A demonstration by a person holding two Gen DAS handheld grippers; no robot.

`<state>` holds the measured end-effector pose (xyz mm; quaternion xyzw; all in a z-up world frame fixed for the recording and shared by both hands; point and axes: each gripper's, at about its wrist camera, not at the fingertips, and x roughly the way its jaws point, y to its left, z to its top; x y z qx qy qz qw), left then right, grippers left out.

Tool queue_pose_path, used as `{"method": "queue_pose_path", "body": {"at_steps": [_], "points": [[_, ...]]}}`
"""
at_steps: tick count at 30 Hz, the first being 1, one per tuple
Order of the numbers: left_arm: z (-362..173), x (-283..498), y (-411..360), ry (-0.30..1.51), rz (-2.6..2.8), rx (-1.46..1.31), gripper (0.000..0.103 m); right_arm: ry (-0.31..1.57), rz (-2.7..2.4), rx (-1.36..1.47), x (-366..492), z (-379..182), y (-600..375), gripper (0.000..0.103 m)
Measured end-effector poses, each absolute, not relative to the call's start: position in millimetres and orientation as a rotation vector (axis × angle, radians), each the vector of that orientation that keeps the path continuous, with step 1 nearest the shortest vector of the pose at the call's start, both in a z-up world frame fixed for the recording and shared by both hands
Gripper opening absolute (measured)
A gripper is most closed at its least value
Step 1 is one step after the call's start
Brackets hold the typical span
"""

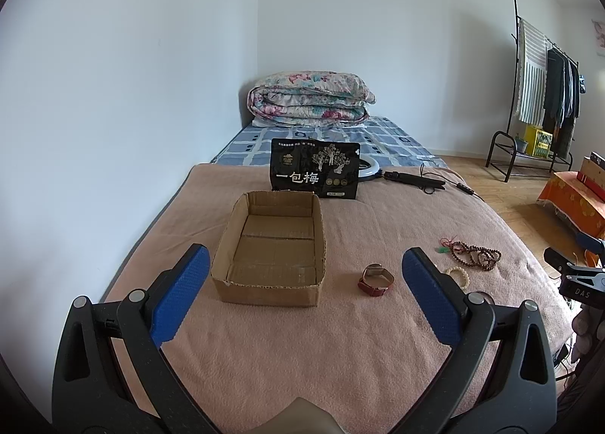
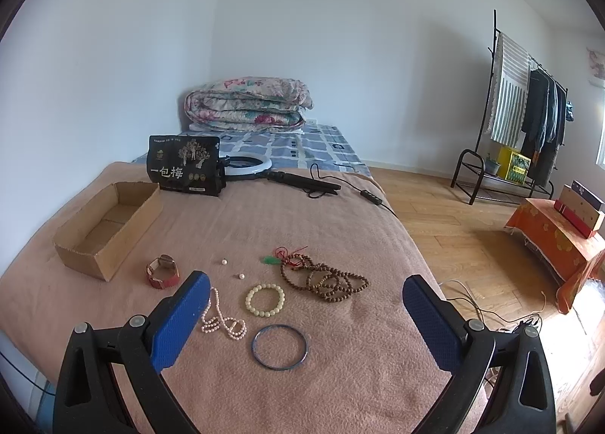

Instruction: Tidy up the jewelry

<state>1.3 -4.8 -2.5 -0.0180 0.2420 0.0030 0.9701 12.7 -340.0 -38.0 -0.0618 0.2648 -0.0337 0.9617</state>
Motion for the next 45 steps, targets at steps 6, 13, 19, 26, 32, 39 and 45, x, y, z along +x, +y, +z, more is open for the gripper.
{"method": "queue_pose_path", "body": {"at_steps": [6, 13, 19, 26, 32, 39, 45], "points": [[-1.9, 1.3, -4.8, 0.488, 0.006, -0.035, 0.103, 0.536, -0.067, -0.126, 12.7, -37.8, -339.5, 0.103], [-1.4, 1.1, -4.8, 0.486, 0.005, -0.034, 0.103, 0.537, -0.066, -0.128, 13.2, -38.0, -339.2, 0.103], [-1.5, 0.8, -4.9, 0.485, 0.006, -0.034, 0.103, 0.541, -0.064, -0.132, 13.2, -38.9, -338.2, 0.103], [-1.7, 0.7, -5.4, 0.484, 0.006, -0.033, 0.103, 0.542, -0.064, -0.134, 13.4, -39.5, -337.8, 0.103], [-2.1, 0.9, -6.4, 0.483, 0.006, -0.034, 0.103, 0.542, -0.063, -0.134, 13.7, -39.4, -337.6, 0.103], [-1.7, 0.7, -6.0, 0.483, 0.005, -0.033, 0.103, 0.542, -0.064, -0.135, 13.6, -39.3, -337.3, 0.103], [-1.4, 0.4, -4.9, 0.483, 0.004, -0.033, 0.103, 0.543, -0.064, -0.136, 14.1, -39.2, -337.2, 0.103]]}}
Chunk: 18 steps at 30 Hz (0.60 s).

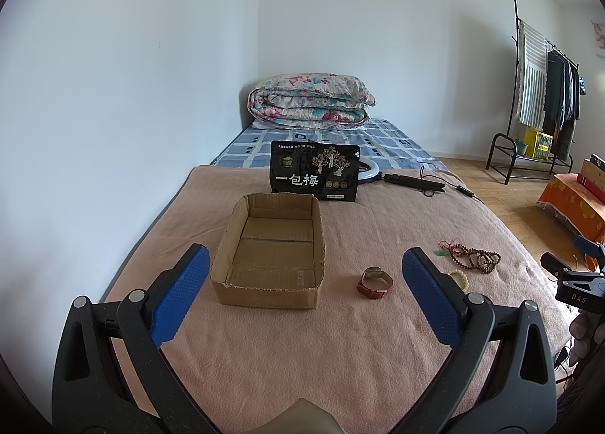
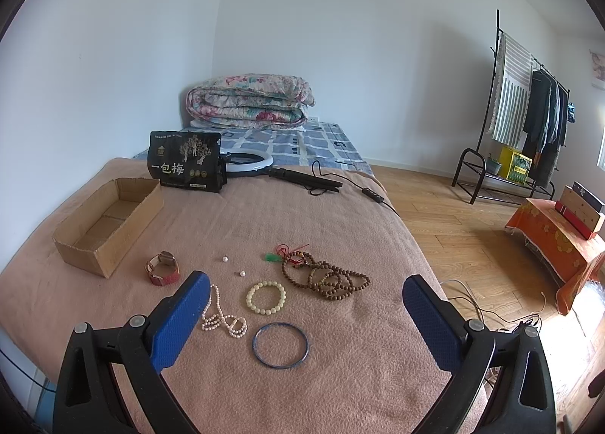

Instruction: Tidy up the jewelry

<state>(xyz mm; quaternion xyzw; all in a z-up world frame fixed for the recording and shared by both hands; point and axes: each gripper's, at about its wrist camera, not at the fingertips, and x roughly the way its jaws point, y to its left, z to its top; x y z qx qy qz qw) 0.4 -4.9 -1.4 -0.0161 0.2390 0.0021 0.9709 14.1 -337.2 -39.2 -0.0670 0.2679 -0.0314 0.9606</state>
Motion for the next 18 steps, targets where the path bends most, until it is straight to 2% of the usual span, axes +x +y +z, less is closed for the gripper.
{"method": "queue_pose_path", "body": {"at_steps": [18], "points": [[3, 6, -16, 0.49, -0.003, -0.032, 0.103, 0.551, -0.066, -0.134, 14, -47, -340, 0.103]]}}
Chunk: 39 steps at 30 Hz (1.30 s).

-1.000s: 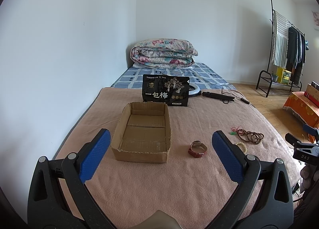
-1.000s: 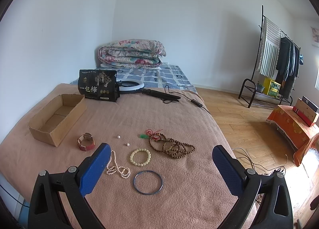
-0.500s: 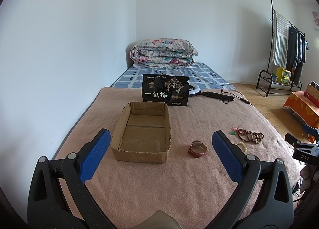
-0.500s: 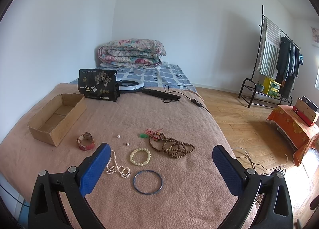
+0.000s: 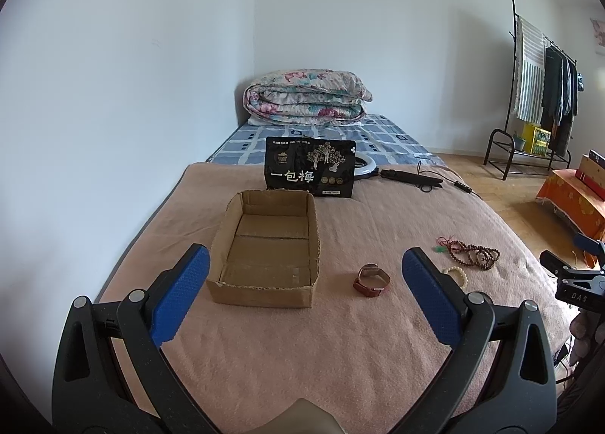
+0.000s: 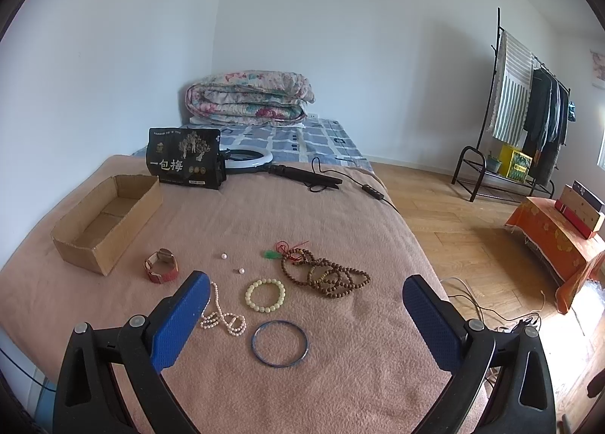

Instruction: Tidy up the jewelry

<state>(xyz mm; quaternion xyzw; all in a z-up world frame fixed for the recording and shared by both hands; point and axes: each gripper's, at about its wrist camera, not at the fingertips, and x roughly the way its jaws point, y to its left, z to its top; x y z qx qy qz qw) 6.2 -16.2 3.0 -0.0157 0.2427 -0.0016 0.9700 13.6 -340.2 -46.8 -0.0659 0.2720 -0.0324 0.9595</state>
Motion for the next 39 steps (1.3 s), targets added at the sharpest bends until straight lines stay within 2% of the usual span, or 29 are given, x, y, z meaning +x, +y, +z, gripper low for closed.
{"method": "queue_pose_path", "body": {"at_steps": [13, 39], "points": [[-27, 34, -23, 0.557, -0.043, -0.021, 0.103, 0.614, -0.102, -0.128, 26, -54, -351, 0.103], [-110, 109, -93, 0.814, -0.232, 0.046, 0.103, 0.914, 0.029, -0.099, 88, -109, -383, 0.103]]}}
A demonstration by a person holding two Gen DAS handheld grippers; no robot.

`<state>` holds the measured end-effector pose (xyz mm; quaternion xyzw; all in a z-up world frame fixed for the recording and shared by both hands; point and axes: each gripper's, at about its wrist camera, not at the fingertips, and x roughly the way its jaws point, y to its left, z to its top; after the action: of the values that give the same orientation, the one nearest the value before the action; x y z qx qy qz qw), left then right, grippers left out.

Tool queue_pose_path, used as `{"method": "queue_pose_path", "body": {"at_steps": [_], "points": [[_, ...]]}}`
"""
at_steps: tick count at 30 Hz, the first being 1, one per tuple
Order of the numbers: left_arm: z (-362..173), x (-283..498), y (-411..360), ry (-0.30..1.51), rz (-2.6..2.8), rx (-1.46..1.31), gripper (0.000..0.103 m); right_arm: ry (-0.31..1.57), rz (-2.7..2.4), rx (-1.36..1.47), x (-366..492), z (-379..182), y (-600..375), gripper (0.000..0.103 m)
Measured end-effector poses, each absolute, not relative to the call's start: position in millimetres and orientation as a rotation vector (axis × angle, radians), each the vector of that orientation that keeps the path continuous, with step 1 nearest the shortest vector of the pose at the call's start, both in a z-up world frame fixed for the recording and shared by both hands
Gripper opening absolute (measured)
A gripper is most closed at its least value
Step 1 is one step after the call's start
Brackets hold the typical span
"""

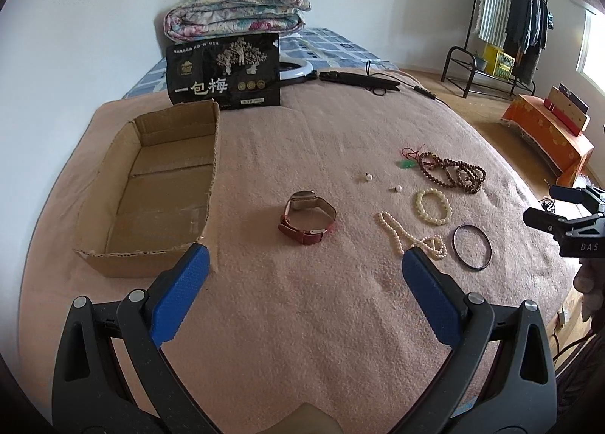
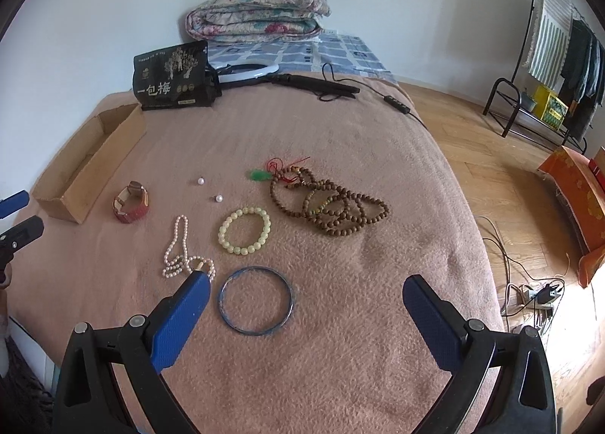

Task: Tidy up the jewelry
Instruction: 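Grasp the red-strapped watch with the left gripper while the right gripper grasps the blue bangle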

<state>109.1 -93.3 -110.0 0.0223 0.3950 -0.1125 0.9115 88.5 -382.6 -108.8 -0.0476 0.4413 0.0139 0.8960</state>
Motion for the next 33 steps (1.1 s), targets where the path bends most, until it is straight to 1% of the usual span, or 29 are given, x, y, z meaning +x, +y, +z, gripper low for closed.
{"method": "queue_pose_path", "body": {"at_steps": [10, 21, 27, 33], "points": [[-152, 150, -111, 0.915, -0.215, 0.066, 0.103, 1.018, 0.097, -0.212, 101, -142, -370, 0.103], [-181, 187, -112, 0.97, -0.162, 0.016, 0.103, 1.078, 0.162, -0.199, 113, -165, -364, 0.103], [-196, 203, -117, 0.989, -0.113, 0.046, 0.103, 1.084, 0.166, -0.206, 118, -174, -363, 0.103], [-200, 209, -123, 0.969, -0.089, 0.077, 0.103, 1.106, 0.177, -0.201, 123, -183, -362, 0.103]]}}
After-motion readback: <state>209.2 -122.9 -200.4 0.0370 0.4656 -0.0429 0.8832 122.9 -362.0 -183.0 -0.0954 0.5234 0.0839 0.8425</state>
